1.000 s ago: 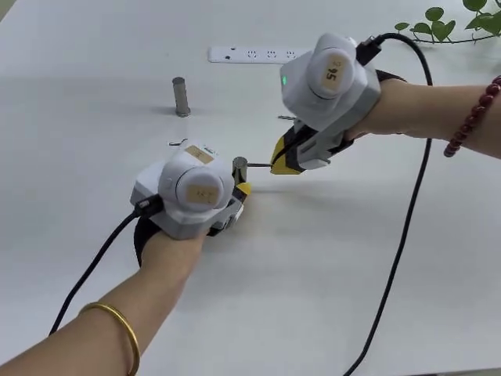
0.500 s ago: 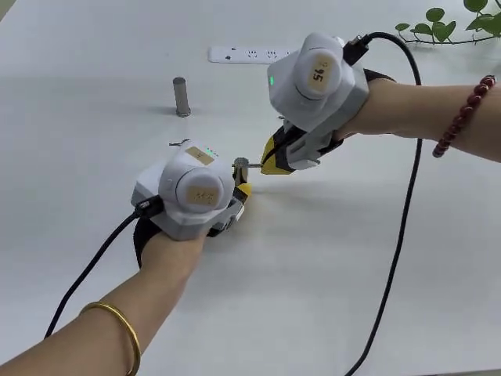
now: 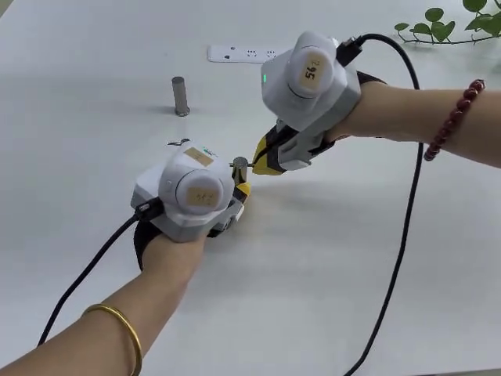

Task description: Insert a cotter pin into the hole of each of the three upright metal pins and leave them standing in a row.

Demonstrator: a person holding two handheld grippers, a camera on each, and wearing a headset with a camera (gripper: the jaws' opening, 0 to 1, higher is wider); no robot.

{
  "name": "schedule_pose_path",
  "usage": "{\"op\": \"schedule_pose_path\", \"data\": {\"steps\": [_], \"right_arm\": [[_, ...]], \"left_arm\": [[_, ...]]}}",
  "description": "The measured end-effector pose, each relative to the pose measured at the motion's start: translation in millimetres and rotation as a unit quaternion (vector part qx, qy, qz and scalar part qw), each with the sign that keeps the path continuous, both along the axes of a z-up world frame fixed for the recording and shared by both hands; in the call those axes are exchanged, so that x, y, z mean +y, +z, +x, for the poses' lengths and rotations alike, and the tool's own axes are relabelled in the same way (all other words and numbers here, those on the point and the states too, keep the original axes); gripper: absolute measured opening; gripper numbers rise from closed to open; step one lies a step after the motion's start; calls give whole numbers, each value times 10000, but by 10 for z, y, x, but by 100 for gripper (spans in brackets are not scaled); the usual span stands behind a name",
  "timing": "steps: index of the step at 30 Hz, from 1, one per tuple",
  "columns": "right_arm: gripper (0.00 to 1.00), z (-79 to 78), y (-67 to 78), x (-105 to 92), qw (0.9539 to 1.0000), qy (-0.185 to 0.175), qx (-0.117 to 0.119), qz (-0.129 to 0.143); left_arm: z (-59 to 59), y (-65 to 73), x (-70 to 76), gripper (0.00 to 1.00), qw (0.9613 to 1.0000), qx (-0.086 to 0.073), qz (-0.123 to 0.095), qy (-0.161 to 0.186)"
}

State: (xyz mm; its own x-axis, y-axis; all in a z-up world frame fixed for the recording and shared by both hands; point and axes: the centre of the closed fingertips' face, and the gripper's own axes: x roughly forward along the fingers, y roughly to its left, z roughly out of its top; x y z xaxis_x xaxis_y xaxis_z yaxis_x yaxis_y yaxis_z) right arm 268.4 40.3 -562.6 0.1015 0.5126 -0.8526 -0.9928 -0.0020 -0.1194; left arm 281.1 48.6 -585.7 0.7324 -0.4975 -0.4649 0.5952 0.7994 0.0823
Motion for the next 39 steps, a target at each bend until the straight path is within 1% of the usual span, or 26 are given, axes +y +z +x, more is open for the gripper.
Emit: {"op": "schedule_pose_path", "data": {"steps": [3, 5, 7, 10, 12, 14, 20, 32, 39], "right_arm": [[0, 7, 6, 5, 10000, -66, 14, 65], [0, -9, 31, 17, 9998, -70, 68, 176], [3, 1, 41, 10, 9997, -97, 69, 212], [4, -2, 55, -29, 9998, -89, 12, 162], [4, -5, 75, -51, 9997, -131, 18, 185], [3, 20, 71, -84, 9997, -156, 8, 177], [0, 11, 53, -120, 9998, -182, -6, 117], [0, 14, 51, -50, 9997, -186, -22, 154], [0, 52, 47, -22, 9996, -180, -23, 202]], "left_arm": [[0, 0, 3, 10, 10000, 7, -39, 37], [2, 0, 3, 10, 10000, 1, -67, 54], [3, 0, 3, 10, 9999, 3, -86, 66], [8, 0, 0, 10, 9999, 8, -105, 74], [8, 0, -1, 10, 9999, 13, -114, 74], [9, 1, -1, 10, 9999, 12, -116, 68], [9, 1, -3, 10, 9999, 6, -131, 72], [17, -1, -3, 10, 9998, 19, -156, 87], [16, -2, -5, 10, 9998, 34, -191, 95]]}}
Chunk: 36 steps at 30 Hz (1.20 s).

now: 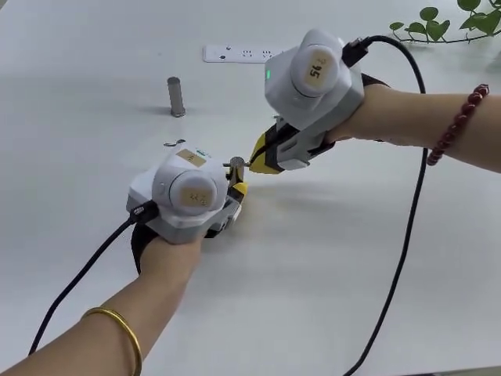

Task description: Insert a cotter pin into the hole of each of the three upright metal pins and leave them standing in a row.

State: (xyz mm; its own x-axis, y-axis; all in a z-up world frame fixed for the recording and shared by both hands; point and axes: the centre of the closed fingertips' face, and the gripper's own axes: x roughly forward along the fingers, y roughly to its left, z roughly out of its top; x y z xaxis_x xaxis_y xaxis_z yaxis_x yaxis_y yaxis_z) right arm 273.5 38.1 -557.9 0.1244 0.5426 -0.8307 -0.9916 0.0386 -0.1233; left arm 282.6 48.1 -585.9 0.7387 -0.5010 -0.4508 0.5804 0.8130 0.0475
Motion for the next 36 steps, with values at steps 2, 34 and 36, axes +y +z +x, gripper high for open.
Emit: {"op": "schedule_pose_path", "data": {"steps": [2, 34, 36], "right_arm": [[0, -3, -3, 5, 10000, 16, -1, 5], [12, -36, 12, 36, 9985, -419, 214, 266], [13, -24, 25, 45, 9979, -488, 258, 353]], "left_arm": [[2, 0, -5, 10, 10000, 18, -31, 8], [-86, -24, 58, 18, 9993, 334, -161, 71], [-114, -7, 87, 20, 9992, 341, -183, 56]]}}
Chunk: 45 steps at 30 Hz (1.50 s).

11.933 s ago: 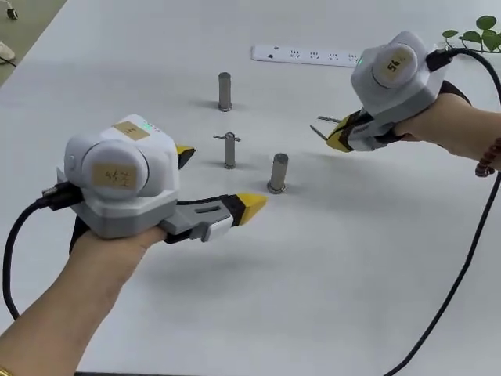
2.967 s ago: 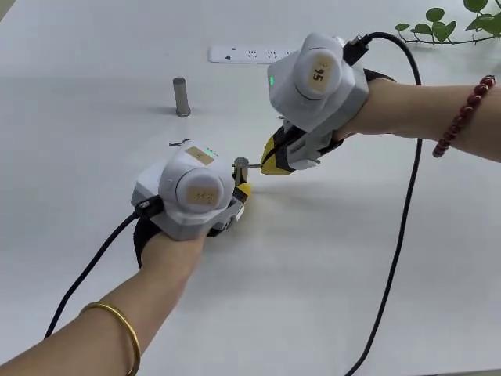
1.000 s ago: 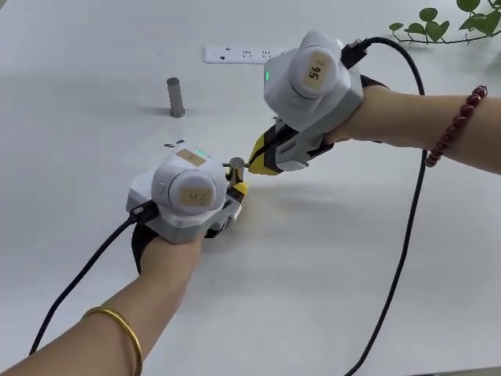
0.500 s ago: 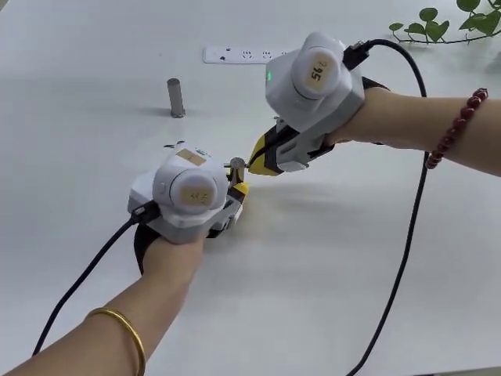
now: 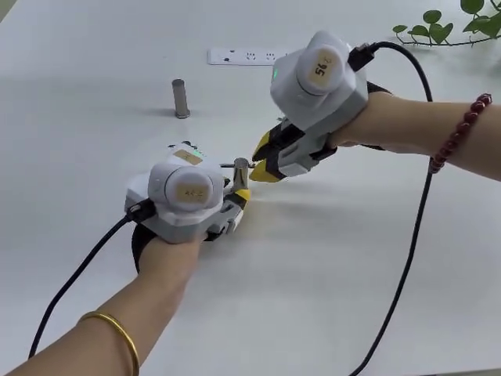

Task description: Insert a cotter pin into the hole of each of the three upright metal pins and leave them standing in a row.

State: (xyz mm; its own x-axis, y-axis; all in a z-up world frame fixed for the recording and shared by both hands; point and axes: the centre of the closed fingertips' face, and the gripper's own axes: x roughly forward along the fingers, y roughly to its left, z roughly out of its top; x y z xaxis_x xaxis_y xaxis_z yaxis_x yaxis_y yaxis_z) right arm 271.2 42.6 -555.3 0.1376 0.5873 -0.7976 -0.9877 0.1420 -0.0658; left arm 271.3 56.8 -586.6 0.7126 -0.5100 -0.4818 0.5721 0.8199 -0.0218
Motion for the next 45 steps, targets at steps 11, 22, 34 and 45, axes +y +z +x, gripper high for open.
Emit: {"op": "schedule_pose_path", "data": {"steps": [11, 22, 34, 45], "right_arm": [[17, -11, 31, 62, 9985, -341, 262, 343], [16, -8, -73, 170, 9975, -424, 321, 458], [9, 40, -70, 207, 9976, -400, 229, 511], [8, 53, -76, 203, 9978, -383, 243, 493]], "left_arm": [[-137, 91, 104, 33, 9998, -70, 14, -172], [-240, 204, 198, 54, 9997, 1, -183, -139], [-334, 371, 318, 74, 9986, 49, -519, -62], [-393, 457, 400, 86, 9981, 12, -611, -57]]}}
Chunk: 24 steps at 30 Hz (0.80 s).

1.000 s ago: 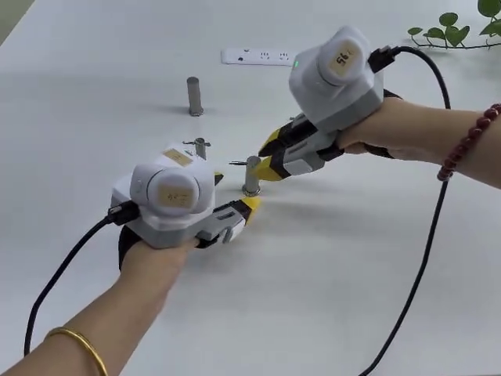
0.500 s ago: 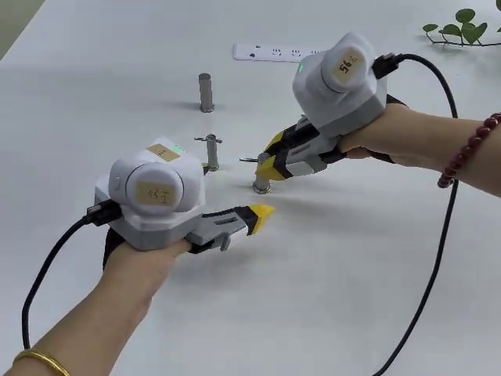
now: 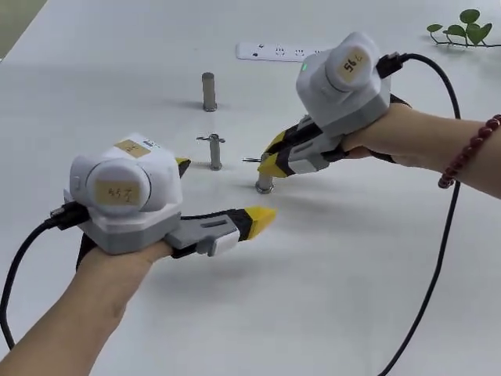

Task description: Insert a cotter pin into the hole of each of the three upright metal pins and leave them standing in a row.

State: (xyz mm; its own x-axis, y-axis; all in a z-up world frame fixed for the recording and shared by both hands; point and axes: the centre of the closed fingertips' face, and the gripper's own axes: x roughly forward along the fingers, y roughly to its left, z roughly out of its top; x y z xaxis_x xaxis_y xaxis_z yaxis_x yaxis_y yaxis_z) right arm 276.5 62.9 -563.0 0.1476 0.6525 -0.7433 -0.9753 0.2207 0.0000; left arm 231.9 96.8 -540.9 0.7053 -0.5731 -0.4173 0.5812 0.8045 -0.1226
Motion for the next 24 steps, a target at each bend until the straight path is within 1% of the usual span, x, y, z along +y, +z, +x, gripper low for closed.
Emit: {"op": "schedule_pose_path", "data": {"steps": [2, 5, 8, 11, 15, 16, 18, 20, 24], "right_arm": [[8, 2, -1, 4, 10000, -18, 23, -12], [8, 3, -3, 7, 10000, 11, 32, -36], [8, 3, -4, 10, 10000, 32, 38, -67], [8, 6, -5, 12, 10000, 34, 54, -71], [8, 3, -4, 11, 9999, 80, 45, -88], [8, 4, -4, 12, 9999, 111, 38, -113], [8, 13, -5, 16, 9998, 131, 37, -132], [8, 40, 0, 11, 9999, 87, 16, -144], [8, 94, 21, -10, 9998, 67, -24, -167]], "left_arm": [[-27, 15, 12, 90, 10000, -17, 30, -36], [-59, 31, 31, 92, 10000, -24, 29, -72], [-77, 63, 48, 96, 9999, -93, 53, -95], [-74, 101, 51, 98, 9999, -138, 5, -87], [-69, 146, 47, 99, 9996, -254, -9, -108], [-57, 170, 48, 99, 9993, -346, -17, -109], [-51, 161, 62, 99, 9993, -352, 28, -96], [-47, 148, 83, 99, 9991, -386, 135, -92], [-52, 119, 110, 99, 9991, -363, 210, -89]]}}
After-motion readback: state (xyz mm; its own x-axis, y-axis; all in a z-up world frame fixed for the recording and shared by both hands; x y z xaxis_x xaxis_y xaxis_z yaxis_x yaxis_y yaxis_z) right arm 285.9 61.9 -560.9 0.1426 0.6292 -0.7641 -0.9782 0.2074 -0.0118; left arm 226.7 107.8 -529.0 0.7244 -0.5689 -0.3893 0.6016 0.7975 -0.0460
